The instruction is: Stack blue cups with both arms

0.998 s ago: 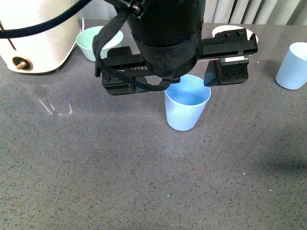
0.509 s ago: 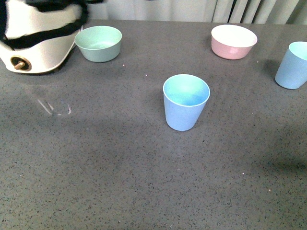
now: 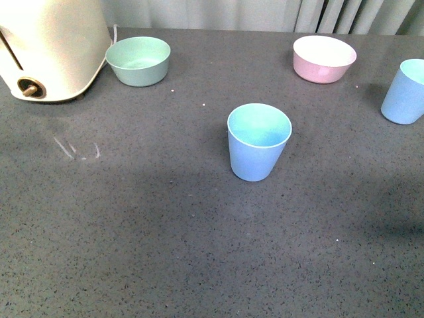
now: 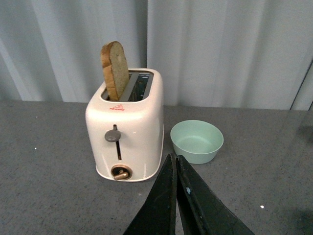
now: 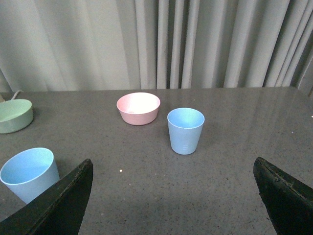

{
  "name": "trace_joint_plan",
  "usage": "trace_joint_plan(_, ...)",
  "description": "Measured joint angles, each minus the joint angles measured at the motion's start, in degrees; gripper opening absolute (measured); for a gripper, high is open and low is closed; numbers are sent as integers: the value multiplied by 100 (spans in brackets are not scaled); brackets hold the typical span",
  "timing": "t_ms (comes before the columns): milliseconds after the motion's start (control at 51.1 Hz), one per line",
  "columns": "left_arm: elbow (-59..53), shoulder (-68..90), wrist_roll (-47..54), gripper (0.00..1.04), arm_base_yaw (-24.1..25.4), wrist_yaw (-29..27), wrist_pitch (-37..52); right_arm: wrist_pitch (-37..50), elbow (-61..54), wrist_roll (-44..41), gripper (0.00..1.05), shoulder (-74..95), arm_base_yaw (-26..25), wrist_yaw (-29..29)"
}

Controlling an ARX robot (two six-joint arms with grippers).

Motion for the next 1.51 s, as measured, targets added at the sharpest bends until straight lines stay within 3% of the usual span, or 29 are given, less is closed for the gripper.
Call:
trace_joint_plan(450,-975,-1829,24,2,861,815,-887,0,0,-2,96,0,0,-2)
trace_joint_plan(528,-1228,-1952,26,2,994,931,-691,0,0,0,96,-2,0,-2)
trace_joint_plan(587,-1342,-2208,28,2,1078,1023,-938,0,0,0,96,0,0,-2)
trace_joint_plan(645,-1375,-2533,33,2,1408,1484,-1224,0,0,0,96,-2,0,-2)
trace_joint_plan(704,-1384,-2894,33,2,1589,1495,-1517,0,0,0,96,-2,0,-2)
trace_joint_plan(958,-1384,-4019,33,2,1604,1550,-2549,0,0,0,96,0,0,-2)
trace_joint_plan(1506,-1386,-5344,33,2,1604,1550,-3845,0,0,0,96,0,0,-2)
